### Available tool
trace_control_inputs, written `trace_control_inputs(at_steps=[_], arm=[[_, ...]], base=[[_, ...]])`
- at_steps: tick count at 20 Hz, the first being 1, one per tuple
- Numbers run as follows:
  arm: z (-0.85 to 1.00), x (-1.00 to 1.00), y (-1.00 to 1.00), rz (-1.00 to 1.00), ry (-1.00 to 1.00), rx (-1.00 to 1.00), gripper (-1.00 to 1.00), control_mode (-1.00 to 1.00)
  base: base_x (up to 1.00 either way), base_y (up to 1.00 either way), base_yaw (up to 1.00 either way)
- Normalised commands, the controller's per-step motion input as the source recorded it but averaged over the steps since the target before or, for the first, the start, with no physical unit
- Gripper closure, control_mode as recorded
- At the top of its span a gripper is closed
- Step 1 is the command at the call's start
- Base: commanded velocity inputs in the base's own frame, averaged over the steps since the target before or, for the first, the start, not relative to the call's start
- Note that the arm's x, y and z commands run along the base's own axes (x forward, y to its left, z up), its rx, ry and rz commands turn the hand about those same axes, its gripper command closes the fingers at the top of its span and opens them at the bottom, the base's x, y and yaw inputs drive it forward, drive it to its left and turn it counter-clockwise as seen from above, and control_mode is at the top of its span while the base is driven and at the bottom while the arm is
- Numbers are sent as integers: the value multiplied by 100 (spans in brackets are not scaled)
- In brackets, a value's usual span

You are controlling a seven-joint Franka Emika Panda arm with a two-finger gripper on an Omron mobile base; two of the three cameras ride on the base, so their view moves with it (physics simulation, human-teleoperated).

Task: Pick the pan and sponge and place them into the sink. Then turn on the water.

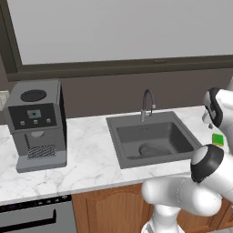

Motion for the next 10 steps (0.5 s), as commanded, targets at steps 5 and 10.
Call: trace_control_inputs(at_steps=[5,10], arm=[[-9,6,-15,0,0,1,-100,-100],[-13,7,-13,0,0,0,-100,-100]], base=[[0,0,0],[0,0,0]])
